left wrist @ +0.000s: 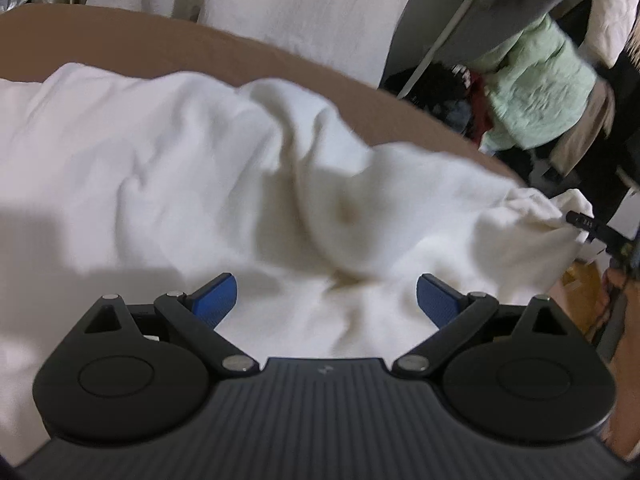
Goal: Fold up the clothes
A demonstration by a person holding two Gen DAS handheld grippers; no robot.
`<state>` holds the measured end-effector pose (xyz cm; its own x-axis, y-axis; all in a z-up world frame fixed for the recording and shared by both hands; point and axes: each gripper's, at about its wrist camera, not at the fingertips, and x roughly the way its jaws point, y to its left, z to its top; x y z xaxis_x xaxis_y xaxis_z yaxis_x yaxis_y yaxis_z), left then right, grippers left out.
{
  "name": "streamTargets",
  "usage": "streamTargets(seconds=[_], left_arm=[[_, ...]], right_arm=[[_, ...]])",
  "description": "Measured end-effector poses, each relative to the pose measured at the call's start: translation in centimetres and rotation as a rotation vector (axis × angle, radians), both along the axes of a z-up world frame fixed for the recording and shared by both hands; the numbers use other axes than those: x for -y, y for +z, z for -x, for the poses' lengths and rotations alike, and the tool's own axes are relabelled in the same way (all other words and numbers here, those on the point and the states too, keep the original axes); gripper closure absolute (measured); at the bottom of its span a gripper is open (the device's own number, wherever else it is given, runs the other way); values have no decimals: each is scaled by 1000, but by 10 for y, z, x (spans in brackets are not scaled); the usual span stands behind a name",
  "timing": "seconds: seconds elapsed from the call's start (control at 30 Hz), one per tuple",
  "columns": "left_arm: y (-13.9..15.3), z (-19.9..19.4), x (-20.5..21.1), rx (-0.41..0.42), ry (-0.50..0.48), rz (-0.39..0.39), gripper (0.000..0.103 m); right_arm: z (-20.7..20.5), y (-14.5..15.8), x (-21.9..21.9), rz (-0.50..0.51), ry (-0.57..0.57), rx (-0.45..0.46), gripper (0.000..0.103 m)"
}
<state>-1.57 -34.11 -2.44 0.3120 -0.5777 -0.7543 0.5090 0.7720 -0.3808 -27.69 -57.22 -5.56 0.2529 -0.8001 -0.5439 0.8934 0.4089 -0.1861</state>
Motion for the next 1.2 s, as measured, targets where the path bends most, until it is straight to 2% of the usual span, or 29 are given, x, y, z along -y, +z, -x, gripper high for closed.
streamTargets(seconds=[0.1, 0.27, 0.33, 0.37, 0.43, 0.53, 0.57, 0.6, 0.63, 0.67, 0.7, 0.77, 0.83, 0.97, 1.1, 1.17, 1.2], left_arm=[[-3, -1, -4, 47, 9, -60, 5], [-7, -12, -18, 108, 16, -153, 5], [-9, -24, -25, 123, 20, -192, 5], [-9, -31, -29, 135, 34, -211, 5], [-9, -44, -33, 194, 75, -262, 5], [-11, -66, -40, 212, 137, -286, 5], [-11, -74, -43, 210, 157, -289, 5], [-12, -81, -46, 209, 177, -292, 5], [-12, -89, -49, 204, 198, -286, 5], [-12, -98, -52, 198, 217, -272, 5], [-12, -106, -53, 196, 232, -262, 5], [-14, -122, -53, 172, 252, -253, 5], [-19, -138, -49, 141, 229, -251, 5], [-16, -154, -36, 214, 176, -296, 5], [3, -183, -16, 351, 199, -278, 4], [0, -197, 4, 315, 146, -284, 4], [-3, -204, 14, 286, 109, -292, 4]], right_arm=[[3, -28, 28, -36, -119, -104, 73], [6, -39, 28, -25, -235, -304, 70], [7, -20, 11, 7, -151, -225, 65], [4, -8, -3, 2, -75, -147, 62], [-3, 11, -30, -53, 87, 32, 47], [-21, 34, -74, -208, 325, 281, 39], [-31, 37, -91, -230, 400, 325, 34], [-42, 40, -107, -252, 476, 369, 20], [-52, 43, -124, -274, 551, 413, 15], [-64, 45, -141, -282, 628, 437, 15], [-79, 45, -160, -245, 706, 397, 15], [-112, 34, -190, -145, 847, 286, 15], [-138, 12, -196, -153, 960, 173, 21], [-138, -29, -165, -239, 833, 147, 33], [-137, -67, -134, -336, 699, 138, 54], [-131, -70, -114, -456, 616, 254, 65], [-130, -68, -117, -448, 630, 261, 69]])
